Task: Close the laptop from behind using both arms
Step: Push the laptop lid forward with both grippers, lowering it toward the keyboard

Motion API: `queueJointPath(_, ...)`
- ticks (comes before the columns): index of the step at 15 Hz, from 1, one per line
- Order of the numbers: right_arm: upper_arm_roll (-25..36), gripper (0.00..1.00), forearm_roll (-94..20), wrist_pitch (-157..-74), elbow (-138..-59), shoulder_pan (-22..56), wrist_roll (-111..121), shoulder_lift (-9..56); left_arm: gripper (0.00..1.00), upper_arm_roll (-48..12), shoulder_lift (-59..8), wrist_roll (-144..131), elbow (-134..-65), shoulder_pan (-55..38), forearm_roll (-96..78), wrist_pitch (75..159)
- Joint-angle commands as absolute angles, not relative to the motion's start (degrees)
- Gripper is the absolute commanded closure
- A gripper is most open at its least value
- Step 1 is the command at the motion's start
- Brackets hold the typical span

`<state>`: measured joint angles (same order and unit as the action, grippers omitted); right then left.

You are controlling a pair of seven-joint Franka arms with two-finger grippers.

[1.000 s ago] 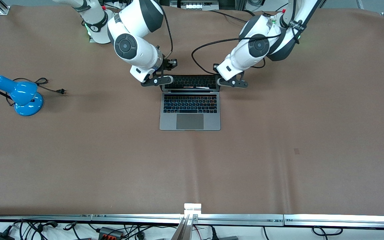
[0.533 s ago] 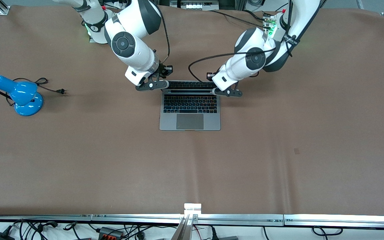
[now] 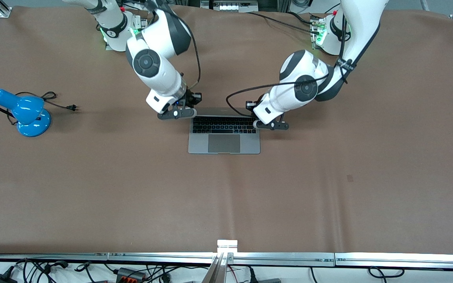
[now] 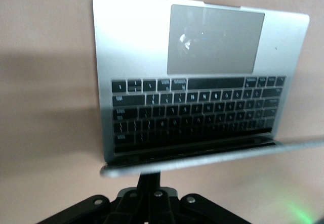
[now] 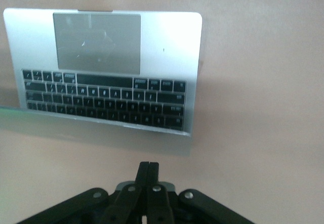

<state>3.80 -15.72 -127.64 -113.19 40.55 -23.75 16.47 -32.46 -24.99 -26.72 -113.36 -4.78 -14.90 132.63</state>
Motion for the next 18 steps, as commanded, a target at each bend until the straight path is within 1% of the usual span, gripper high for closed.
queueJointPath(1,3.52,1.0,-14.41,-127.79,-105.23,39.29,-26.44,23.36,0.99,-31.38,-31.36,-28.3,-107.59,-5.18,-11.43,132.45)
queueJointPath(5,3.87,1.0,-14.33,-127.79,-98.1,38.94,-27.07,31.01,0.99,-31.29,-36.9,-28.56,-103.54,-5.62,-8.18,132.54)
queueJointPath(9,4.57,1.0,-14.33,-127.79,-93.88,38.94,-26.98,38.13,0.99,-30.41,-41.12,-29.53,-100.82,-6.06,-3.35,132.54)
queueJointPath(12,4.66,1.0,-14.24,-127.79,-92.99,38.94,-26.98,40.51,0.99,-29.8,-43.32,-29.88,-99.84,-7.46,-1.24,132.63)
queueJointPath(14,4.75,1.0,-13.37,-127.79,-92.64,38.94,-26.89,41.13,0.99,-27.26,-43.77,-30.15,-99.67,-9.92,-0.44,133.32)
queueJointPath(16,4.75,1.0,-11.52,-127.79,-92.64,38.94,-26.98,41.57,0.99,-25.06,-44.47,-30.32,-99.76,-11.6,-0.35,136.48)
queueJointPath(18,4.83,1.0,-11.34,-127.71,-92.64,38.94,-26.9,41.49,0.99,-25.05,-44.48,-30.5,-99.67,-11.51,-0.44,136.41)
